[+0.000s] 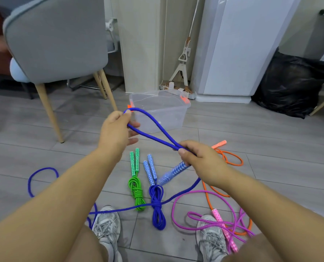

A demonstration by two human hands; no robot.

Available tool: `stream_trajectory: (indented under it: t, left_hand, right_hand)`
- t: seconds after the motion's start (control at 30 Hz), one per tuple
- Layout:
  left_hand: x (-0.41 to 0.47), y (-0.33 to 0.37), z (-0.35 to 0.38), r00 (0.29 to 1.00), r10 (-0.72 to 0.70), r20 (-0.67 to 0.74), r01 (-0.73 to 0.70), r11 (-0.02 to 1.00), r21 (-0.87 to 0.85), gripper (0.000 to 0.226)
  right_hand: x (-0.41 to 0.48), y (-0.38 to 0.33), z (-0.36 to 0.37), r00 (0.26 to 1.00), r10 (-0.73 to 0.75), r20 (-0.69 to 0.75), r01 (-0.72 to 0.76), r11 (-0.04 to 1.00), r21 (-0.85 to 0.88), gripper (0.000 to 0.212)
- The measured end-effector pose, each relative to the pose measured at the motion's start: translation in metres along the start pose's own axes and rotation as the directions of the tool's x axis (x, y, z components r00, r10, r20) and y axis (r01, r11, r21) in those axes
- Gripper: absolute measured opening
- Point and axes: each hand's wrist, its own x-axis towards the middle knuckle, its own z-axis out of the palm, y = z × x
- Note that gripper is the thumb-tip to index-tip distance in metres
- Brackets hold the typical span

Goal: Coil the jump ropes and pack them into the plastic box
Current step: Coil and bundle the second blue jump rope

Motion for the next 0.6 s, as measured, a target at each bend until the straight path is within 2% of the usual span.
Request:
stream_trajectory:
  t: [0.13, 0.3, 0.43, 0.6]
  left_hand:
    - [-0.01, -0.002, 0.012, 0.979, -0.09, 0.18, 0.119, 0.98, -0.157, 0.044]
    - [-0.014, 0.0, 0.017, 0.928, -0.073, 0.366, 0.225, 0.891, -0.393, 0.04]
    - [-0.014, 0.003, 0.021, 0.931, -0.087, 0.354, 0.261, 0.838, -0.479, 0.036]
    - [-0.012, -0.001, 0.027, 0.932, -0.094, 0.351, 0.248, 0.87, -0.425, 0.025]
  right_hand:
    - [0.002, -0.003, 0.015, 0.999, 0.037, 0.018, -0.039, 0.993, 0.112, 0.021]
    - [0.005, -0.011, 0.033, 0.995, 0.034, 0.094, -0.054, 0.975, 0.215, 0.026]
    - [0.006, -0.012, 0.042, 0.991, 0.042, 0.131, -0.076, 0.961, 0.268, 0.027]
    - [0.006, -0.009, 0.04, 0.99, 0.043, 0.137, -0.077, 0.965, 0.251, 0.028]
